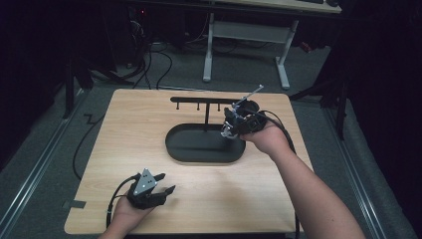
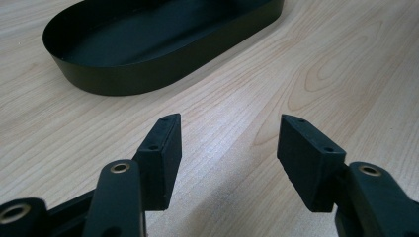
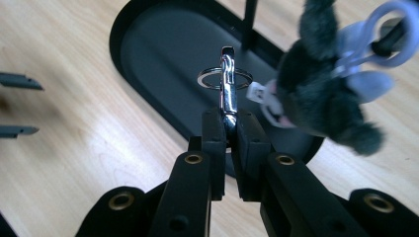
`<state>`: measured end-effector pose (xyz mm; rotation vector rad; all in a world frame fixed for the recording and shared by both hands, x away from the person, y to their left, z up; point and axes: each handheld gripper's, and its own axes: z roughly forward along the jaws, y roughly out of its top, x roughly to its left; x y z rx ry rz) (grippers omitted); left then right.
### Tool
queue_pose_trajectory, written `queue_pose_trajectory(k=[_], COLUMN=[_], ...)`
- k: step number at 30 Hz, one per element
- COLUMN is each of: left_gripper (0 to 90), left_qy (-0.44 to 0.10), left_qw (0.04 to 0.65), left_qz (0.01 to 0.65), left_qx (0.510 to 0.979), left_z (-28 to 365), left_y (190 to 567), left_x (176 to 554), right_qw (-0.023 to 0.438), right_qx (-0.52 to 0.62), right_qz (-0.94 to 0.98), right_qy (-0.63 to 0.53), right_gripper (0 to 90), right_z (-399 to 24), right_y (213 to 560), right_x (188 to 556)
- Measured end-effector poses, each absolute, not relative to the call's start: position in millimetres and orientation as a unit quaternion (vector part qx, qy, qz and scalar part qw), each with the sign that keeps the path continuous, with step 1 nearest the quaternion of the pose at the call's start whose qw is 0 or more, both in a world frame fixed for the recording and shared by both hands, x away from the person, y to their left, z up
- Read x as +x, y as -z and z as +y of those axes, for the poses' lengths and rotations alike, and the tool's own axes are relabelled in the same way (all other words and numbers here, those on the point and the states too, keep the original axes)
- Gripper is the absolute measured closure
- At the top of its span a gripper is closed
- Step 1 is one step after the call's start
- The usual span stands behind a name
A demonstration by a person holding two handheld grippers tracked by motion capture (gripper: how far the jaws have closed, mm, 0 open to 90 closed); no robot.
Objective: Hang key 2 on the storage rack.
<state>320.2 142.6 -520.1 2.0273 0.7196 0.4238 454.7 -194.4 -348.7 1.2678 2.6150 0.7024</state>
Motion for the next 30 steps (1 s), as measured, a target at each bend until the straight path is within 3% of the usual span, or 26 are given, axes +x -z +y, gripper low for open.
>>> queue_pose_trajectory(k=[18, 30], left_gripper=[43.4, 43.4], left_qy=[-0.17, -0.168], left_qw=[0.456, 0.455], left_qz=[0.29, 0.289], left_qx=[0.824, 0.825], left_z=[144, 144], left_y=[520, 520], left_x=[320, 320], right_qw=[0.11, 0.123], right_qx=[0.427, 0.432], right_qz=[0.867, 0.864], right_qy=[-0.231, -0.23], right_gripper=[84.9, 85.0], right_z=[-176, -168], right_y=[322, 323], right_x=[478, 492])
